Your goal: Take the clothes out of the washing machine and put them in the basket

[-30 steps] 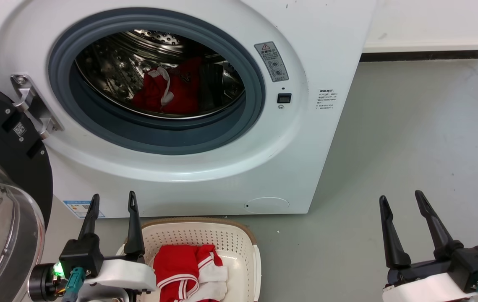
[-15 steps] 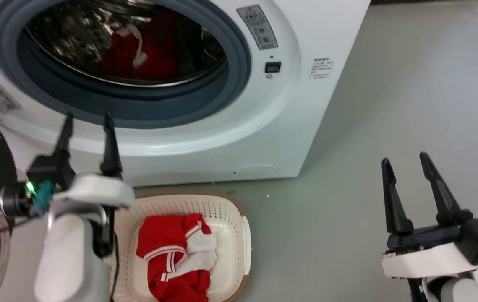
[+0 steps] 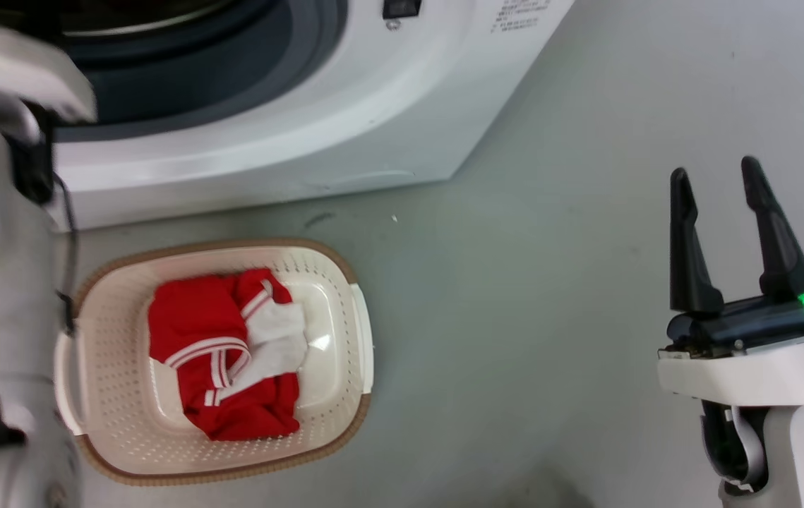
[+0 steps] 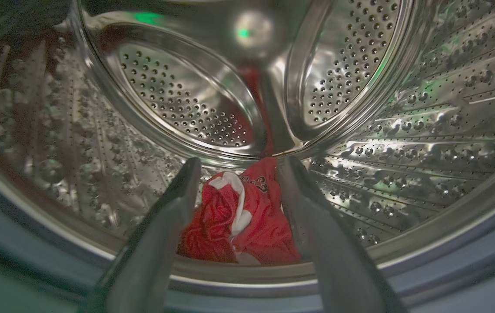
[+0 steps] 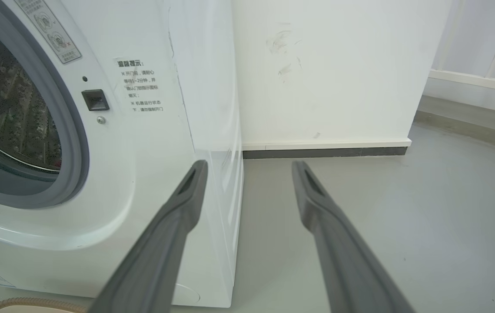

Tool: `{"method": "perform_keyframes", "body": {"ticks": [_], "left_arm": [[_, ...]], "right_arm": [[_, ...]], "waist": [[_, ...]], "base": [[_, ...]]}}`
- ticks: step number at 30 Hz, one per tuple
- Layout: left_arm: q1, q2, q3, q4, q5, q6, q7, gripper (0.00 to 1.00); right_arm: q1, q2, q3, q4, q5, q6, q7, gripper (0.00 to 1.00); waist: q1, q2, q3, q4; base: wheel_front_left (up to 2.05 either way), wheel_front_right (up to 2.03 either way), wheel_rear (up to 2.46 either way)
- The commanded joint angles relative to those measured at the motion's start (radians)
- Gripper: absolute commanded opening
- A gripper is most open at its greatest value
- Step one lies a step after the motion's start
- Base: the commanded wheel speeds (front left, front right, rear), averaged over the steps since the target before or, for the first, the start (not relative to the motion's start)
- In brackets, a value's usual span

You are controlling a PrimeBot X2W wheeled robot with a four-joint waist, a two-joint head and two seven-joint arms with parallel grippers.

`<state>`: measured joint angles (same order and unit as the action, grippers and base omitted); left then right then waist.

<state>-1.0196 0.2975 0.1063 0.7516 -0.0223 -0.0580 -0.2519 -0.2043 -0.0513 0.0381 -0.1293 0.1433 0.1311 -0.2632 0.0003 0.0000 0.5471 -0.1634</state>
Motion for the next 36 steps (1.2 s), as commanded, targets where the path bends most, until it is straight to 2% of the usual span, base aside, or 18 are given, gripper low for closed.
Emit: {"method": "perform_keyframes", "body": {"ticks": [1, 6, 11, 15, 21, 29, 36], "left_arm": [[-0.05, 0.017, -0.002, 0.01, 0.005, 0.0, 0.005, 1.0], [-0.252, 0.064, -0.023, 0.146, 0.019, -0.004, 0.061, 1.0], [-0.427, 0.109, -0.062, 0.237, 0.047, -0.018, 0.172, 1.0], [-0.544, 0.124, -0.08, 0.291, 0.051, -0.026, 0.246, 1.0], [-0.69, 0.128, -0.09, 0.4, 0.037, -0.038, 0.444, 1.0], [-0.811, 0.131, -0.08, 0.491, 0.009, -0.006, 0.685, 1.0], [-0.819, 0.163, -0.118, 0.505, 0.038, 0.026, 0.73, 1.0]], "right_arm": [[-0.02, 0.002, -0.004, -0.008, 0.005, -0.001, -0.002, 1.0], [-0.056, 0.002, -0.019, -0.036, 0.029, -0.001, -0.002, 1.0], [-0.081, 0.002, -0.037, -0.069, 0.047, -0.001, -0.002, 1.0], [-0.097, 0.002, -0.043, -0.09, 0.058, -0.001, -0.002, 1.0], [-0.107, 0.002, -0.038, -0.11, 0.069, -0.001, -0.002, 1.0], [-0.099, 0.002, -0.023, -0.126, 0.081, -0.001, -0.002, 1.0], [-0.095, 0.002, -0.021, -0.136, 0.097, -0.001, -0.002, 1.0]], "waist": [[-0.0003, 0.0, 0.089, -0.053], [-0.0003, 0.0, 0.19, -0.066], [-0.0003, 0.0, 0.272, -0.07], [-0.0003, 0.0, 0.316, -0.067], [-0.0003, 0.0, 0.351, -0.069], [-0.0003, 0.0, 0.371, -0.084], [-0.0003, 0.0, 0.382, -0.101]], "base": [[0.0, 0.0, 0.0], [0.0, 0.0, 0.0], [0.0, 0.0, 0.0], [0.0, 0.0, 0.0], [0.0, 0.0, 0.0], [0.0, 0.0, 0.0], [0.0, 0.0, 0.0]]}}
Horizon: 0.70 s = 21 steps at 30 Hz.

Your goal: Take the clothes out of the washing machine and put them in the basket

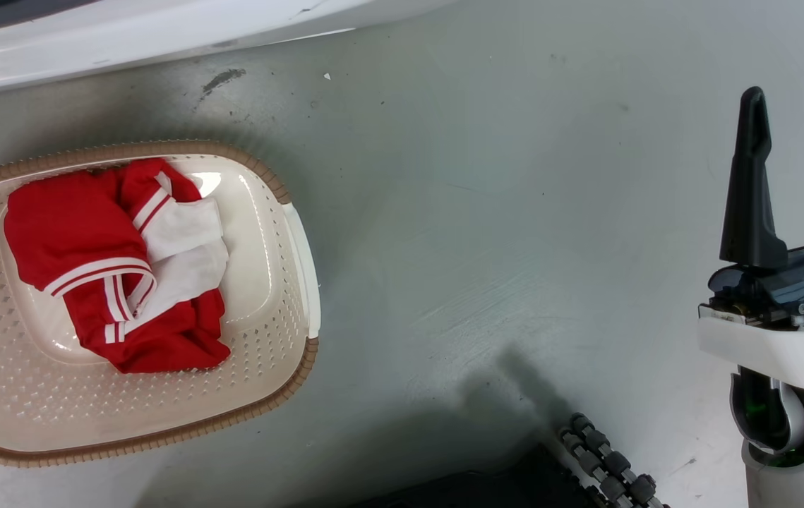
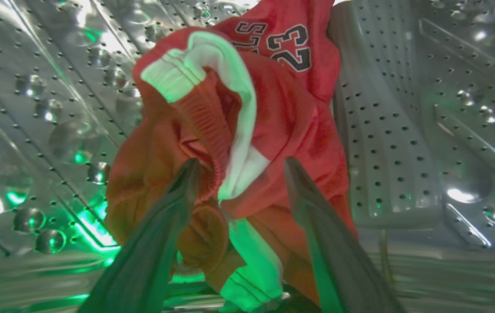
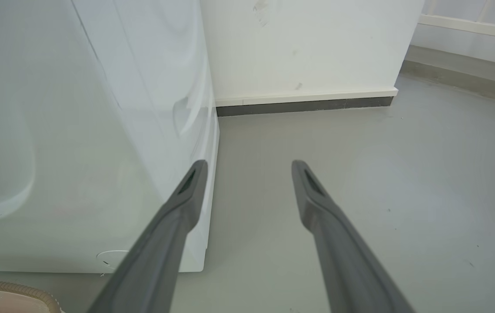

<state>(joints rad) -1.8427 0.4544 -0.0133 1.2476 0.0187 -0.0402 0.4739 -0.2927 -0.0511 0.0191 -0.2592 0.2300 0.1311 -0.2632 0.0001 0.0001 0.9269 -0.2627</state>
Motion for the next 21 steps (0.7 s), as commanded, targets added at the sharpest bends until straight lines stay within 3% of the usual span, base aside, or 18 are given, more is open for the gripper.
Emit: {"method": "perform_keyframes", "body": {"ticks": [1, 3, 4, 5, 11, 21], "left_arm": [[0.008, 0.011, -0.004, 0.012, 0.002, 0.011, 0.008, 1.0], [0.011, 0.015, -0.009, 0.014, 0.0, 0.013, 0.002, 1.0], [0.015, 0.015, -0.007, 0.017, -0.006, 0.01, 0.006, 0.21], [0.016, 0.014, -0.002, 0.019, -0.014, 0.009, 0.007, 0.0], [0.022, 0.017, -0.009, 0.019, -0.023, -0.004, -0.023, 0.0], [0.004, 0.009, -0.029, -0.014, -0.035, -0.003, -0.211, 0.0]], "right_arm": [[-0.007, 0.002, -0.003, -0.006, 0.011, -0.001, -0.002, 1.0], [-0.006, 0.002, -0.004, -0.005, 0.014, -0.001, -0.002, 1.0], [-0.007, 0.002, -0.005, -0.004, 0.014, -0.001, -0.002, 1.0], [-0.007, 0.002, -0.007, -0.002, 0.017, -0.001, -0.002, 1.0], [-0.017, 0.002, -0.012, 0.001, 0.023, -0.001, -0.002, 1.0], [-0.018, 0.002, -0.004, 0.013, 0.013, -0.001, -0.002, 1.0]], "waist": [[-0.0001, -0.0001, 0.003, -0.003], [-0.0001, -0.0001, 0.005, -0.004], [-0.0001, -0.0001, 0.004, -0.005], [-0.0001, -0.0001, 0.005, -0.005], [-0.0001, -0.0001, 0.0, -0.001], [-0.0001, -0.0001, -0.029, 0.007]], "base": [[0.0, 0.0, 0.0], [0.0, 0.0, 0.0], [0.0, 0.0, 0.0], [0.0, 0.0, 0.0], [0.0, 0.0, 0.0], [0.0, 0.0, 0.0]]}}
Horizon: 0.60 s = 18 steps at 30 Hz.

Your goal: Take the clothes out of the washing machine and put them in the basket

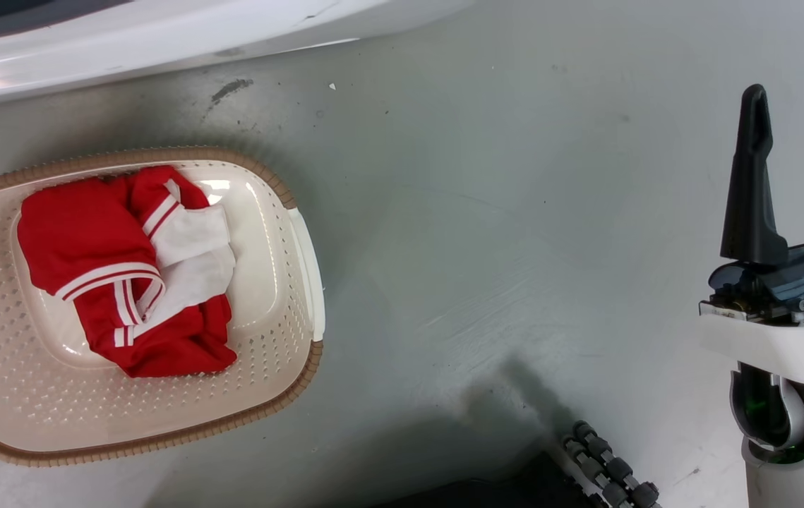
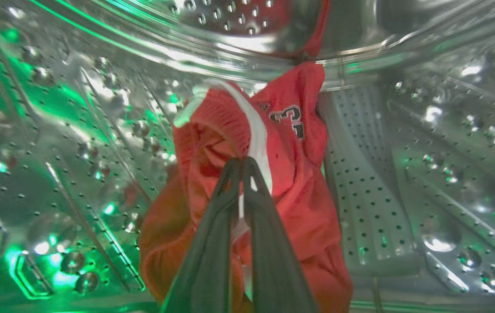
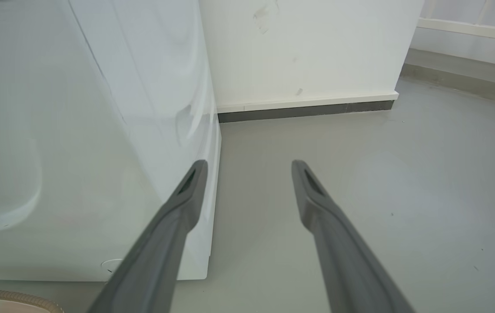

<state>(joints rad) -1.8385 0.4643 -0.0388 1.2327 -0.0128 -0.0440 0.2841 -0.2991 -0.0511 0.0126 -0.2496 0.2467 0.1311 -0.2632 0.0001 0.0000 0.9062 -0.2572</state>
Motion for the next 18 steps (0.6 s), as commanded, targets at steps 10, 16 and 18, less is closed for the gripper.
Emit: {"method": "perform_keyframes", "body": {"ticks": [10, 16, 18], "left_arm": [[0.092, -0.025, -0.003, 0.028, -0.037, -0.022, -0.141, 0.0], [0.192, -0.051, 0.005, 0.042, -0.07, -0.047, -0.215, 0.0], [0.238, -0.061, 0.012, 0.046, -0.086, -0.053, -0.245, 0.0]], "right_arm": [[0.002, 0.002, 0.013, 0.017, 0.0, -0.001, -0.002, 1.0], [0.022, 0.002, 0.018, 0.036, -0.014, -0.001, -0.002, 1.0], [0.033, 0.002, 0.022, 0.044, -0.017, -0.001, -0.002, 1.0]], "waist": [[-0.0001, 0.0, -0.08, 0.008], [-0.0001, 0.0, -0.16, 0.025], [-0.0001, 0.0, -0.191, 0.033]], "base": [[0.0, 0.0, 0.0], [0.0, 0.0, 0.0], [0.0, 0.0, 0.0]]}}
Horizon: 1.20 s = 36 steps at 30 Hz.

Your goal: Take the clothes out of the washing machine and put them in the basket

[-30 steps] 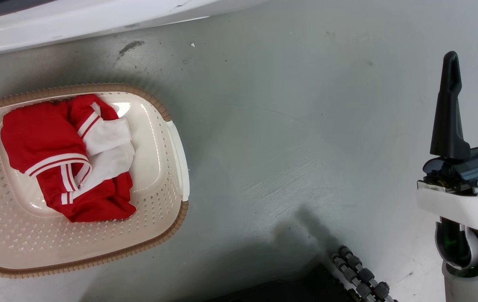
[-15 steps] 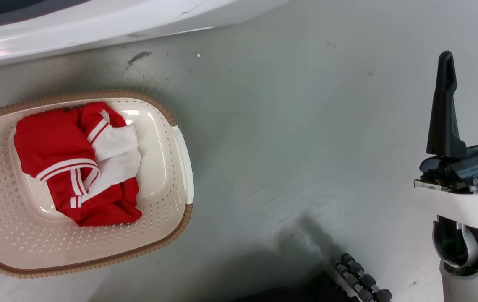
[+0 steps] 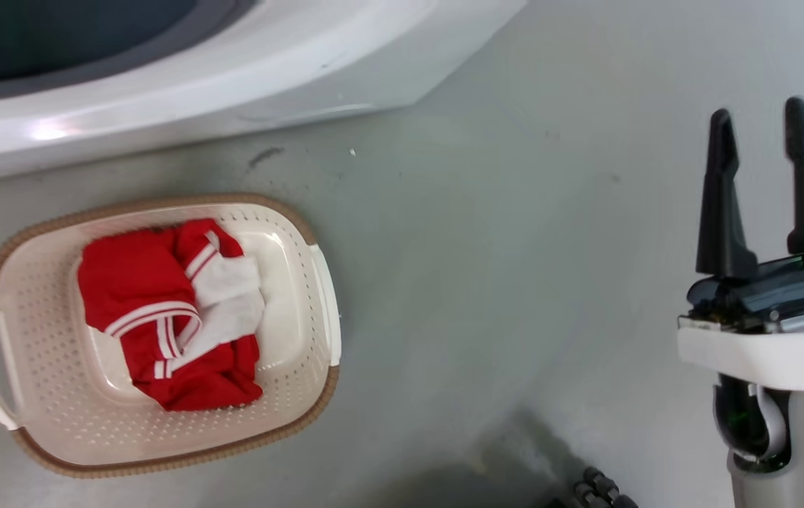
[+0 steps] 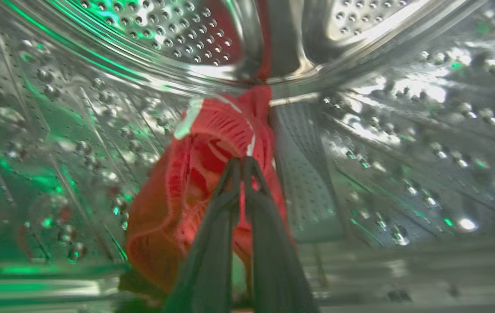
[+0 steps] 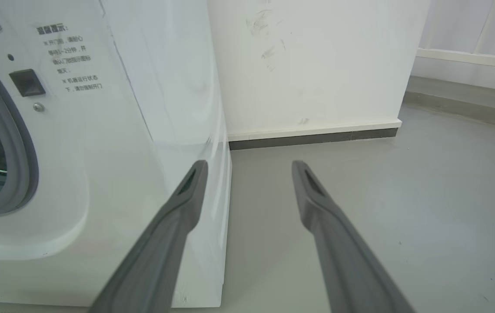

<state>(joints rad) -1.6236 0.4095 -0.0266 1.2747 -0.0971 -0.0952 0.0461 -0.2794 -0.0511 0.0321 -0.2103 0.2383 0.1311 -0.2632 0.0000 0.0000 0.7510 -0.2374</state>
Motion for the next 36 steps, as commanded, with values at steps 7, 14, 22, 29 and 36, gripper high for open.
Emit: {"method": "perform_keyframes", "body": {"ticks": [7, 14, 22, 29, 36], "left_arm": [[0.2, -0.051, 0.014, 0.009, -0.056, -0.024, -0.097, 0.0], [0.381, -0.099, -0.005, 0.011, -0.09, -0.032, -0.235, 0.0], [0.561, -0.139, -0.026, -0.03, -0.122, -0.034, -0.308, 0.0], [0.754, -0.163, -0.032, -0.217, -0.147, -0.034, -0.312, 0.0], [0.964, -0.188, -0.03, -0.428, -0.131, -0.034, -0.311, 0.0]], "right_arm": [[0.051, 0.001, 0.013, 0.024, -0.023, -0.001, -0.002, 1.0], [0.106, 0.001, 0.028, 0.046, -0.048, -0.001, -0.002, 1.0], [0.167, 0.001, 0.039, 0.069, -0.067, -0.001, -0.002, 1.0], [0.225, 0.001, 0.047, 0.081, -0.079, -0.001, -0.002, 1.0], [0.283, 0.002, 0.051, 0.093, -0.085, -0.001, -0.002, 1.0]], "waist": [[0.0, 0.0, -0.148, 0.041], [0.0, 0.0, -0.27, 0.072], [0.0, 0.0, -0.394, 0.098], [0.0, 0.0, -0.5, 0.127], [0.0, 0.0, -0.589, 0.156]], "base": [[0.0, 0.0, 0.0], [0.0, 0.0, 0.0], [0.0, 0.0, 0.0], [0.0, 0.0, 0.0], [0.0, 0.0, 0.0]]}}
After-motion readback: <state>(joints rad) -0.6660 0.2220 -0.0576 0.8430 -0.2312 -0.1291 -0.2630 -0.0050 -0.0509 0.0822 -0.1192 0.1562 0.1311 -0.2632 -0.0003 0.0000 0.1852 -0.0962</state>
